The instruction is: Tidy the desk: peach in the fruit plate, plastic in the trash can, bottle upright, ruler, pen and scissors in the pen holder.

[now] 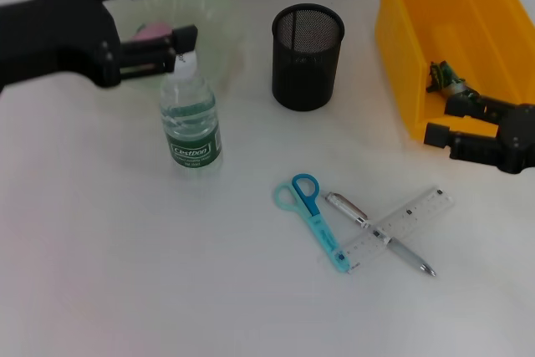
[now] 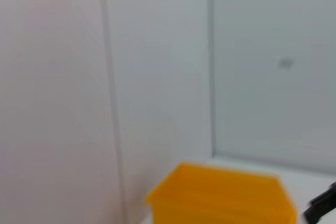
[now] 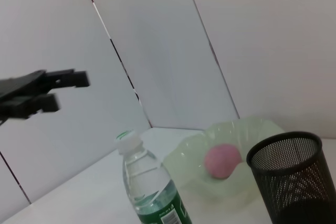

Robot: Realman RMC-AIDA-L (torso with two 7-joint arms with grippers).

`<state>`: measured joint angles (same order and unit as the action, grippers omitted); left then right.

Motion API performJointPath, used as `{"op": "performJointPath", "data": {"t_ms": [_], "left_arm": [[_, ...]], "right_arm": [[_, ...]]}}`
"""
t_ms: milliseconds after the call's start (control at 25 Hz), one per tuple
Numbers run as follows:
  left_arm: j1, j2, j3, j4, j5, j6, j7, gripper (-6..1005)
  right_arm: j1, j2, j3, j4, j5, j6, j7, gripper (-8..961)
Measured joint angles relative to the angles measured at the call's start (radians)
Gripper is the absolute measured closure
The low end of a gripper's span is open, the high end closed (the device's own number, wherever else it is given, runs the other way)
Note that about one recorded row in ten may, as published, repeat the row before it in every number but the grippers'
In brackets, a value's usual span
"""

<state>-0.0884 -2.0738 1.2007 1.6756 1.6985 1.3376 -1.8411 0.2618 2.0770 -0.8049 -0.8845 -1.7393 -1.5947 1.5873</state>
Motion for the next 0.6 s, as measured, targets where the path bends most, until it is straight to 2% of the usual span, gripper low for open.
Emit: {"op": "performJointPath", "data": {"t_ms": [80,120,160,200,240,280,320,360,400,440,480,520,560,600], "left_arm": [[0.0,0.0,0.0,0.0,0.0,0.0,0.0,218],[0.048,0.0,0.028,-0.07,-0.123,-0.007,0.14,214],[0.048,0.0,0.028,-0.07,-0.123,-0.007,0.14,213],[0.074,0.001,0.055,-0.279,-0.264,0.003,0.332,213],[0.074,0.001,0.055,-0.279,-0.264,0.003,0.332,213],[0.058,0.001,0.064,-0.415,-0.298,0.024,0.432,212],[0.058,0.001,0.064,-0.415,-0.298,0.024,0.432,213],[0.058,0.001,0.064,-0.415,-0.298,0.024,0.432,213],[0.005,0.002,0.067,-0.674,-0.351,0.058,0.595,214],[0.005,0.002,0.067,-0.674,-0.351,0.058,0.595,214],[-0.032,0.003,0.064,-0.802,-0.365,0.079,0.7,215],[-0.032,0.003,0.064,-0.802,-0.365,0.079,0.7,216],[-0.032,0.003,0.064,-0.802,-0.365,0.079,0.7,216],[-0.032,0.003,0.064,-0.802,-0.365,0.079,0.7,217]], "right_arm": [[-0.003,0.0,-0.004,-0.049,-0.001,-0.006,0.046,136],[-0.003,0.0,-0.007,-0.112,-0.009,-0.016,0.101,136],[-0.003,0.0,-0.007,-0.112,-0.009,-0.016,0.101,136],[-0.002,0.0,-0.008,-0.151,-0.017,-0.023,0.137,136],[0.002,0.0,-0.009,-0.195,-0.034,-0.031,0.18,136],[0.008,0.0,-0.009,-0.237,-0.05,-0.037,0.219,136],[0.036,-0.001,-0.011,-0.336,-0.125,-0.053,0.334,136],[0.036,-0.001,-0.011,-0.336,-0.125,-0.053,0.334,136],[0.059,-0.001,-0.013,-0.395,-0.184,-0.066,0.41,136],[0.085,-0.002,-0.014,-0.437,-0.238,-0.083,0.472,136],[0.114,-0.002,-0.017,-0.478,-0.3,-0.106,0.539,136],[0.189,-0.001,-0.038,-0.558,-0.413,-0.171,0.658,136],[0.189,-0.001,-0.038,-0.558,-0.413,-0.171,0.658,136],[0.221,-0.001,-0.055,-0.585,-0.455,-0.194,0.707,136]]}}
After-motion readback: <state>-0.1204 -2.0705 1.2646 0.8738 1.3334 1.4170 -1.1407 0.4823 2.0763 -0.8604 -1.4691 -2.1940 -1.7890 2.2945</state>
